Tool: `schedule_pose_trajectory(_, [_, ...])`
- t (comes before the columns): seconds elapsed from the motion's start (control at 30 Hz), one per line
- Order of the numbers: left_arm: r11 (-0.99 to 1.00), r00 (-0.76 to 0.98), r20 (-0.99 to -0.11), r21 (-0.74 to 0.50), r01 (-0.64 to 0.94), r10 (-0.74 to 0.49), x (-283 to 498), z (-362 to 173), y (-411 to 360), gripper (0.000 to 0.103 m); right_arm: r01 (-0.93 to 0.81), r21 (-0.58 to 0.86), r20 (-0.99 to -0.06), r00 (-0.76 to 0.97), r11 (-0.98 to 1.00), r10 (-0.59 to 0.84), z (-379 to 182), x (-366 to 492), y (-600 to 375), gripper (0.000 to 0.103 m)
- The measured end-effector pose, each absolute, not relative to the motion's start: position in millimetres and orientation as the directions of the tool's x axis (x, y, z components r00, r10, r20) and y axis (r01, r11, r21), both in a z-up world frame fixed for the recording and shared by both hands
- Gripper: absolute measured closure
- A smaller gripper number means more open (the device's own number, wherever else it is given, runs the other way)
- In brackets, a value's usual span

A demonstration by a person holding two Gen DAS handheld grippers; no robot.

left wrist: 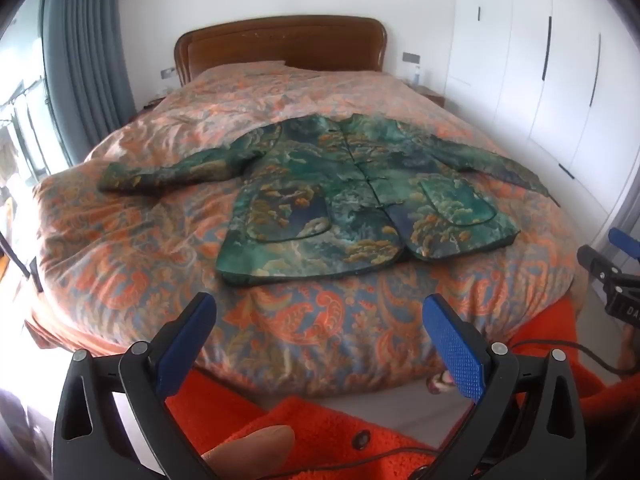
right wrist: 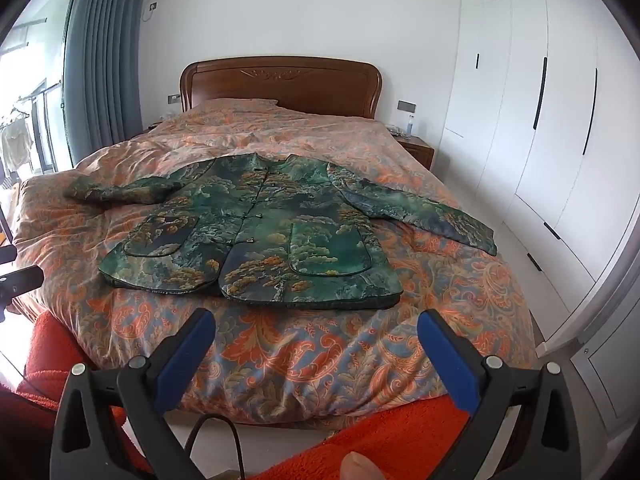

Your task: Fold large clothes

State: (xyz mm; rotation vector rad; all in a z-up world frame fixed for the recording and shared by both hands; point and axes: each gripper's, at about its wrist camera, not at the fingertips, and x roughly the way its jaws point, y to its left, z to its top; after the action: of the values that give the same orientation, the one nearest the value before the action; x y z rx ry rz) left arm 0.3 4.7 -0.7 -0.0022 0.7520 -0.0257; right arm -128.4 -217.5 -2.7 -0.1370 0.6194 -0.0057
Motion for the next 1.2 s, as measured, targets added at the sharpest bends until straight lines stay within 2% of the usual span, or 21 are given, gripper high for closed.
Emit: schedule_pose_trajectory(1.2, [1.000, 0.726, -0.687, -0.013, 0.023, -0.026, 1.9, -8.1, -0.5, 0.000, -0.033, -0.123, -0.578, 0.815, 0.992, -0.044, -2.5, -127.0, -219.1, 0.000])
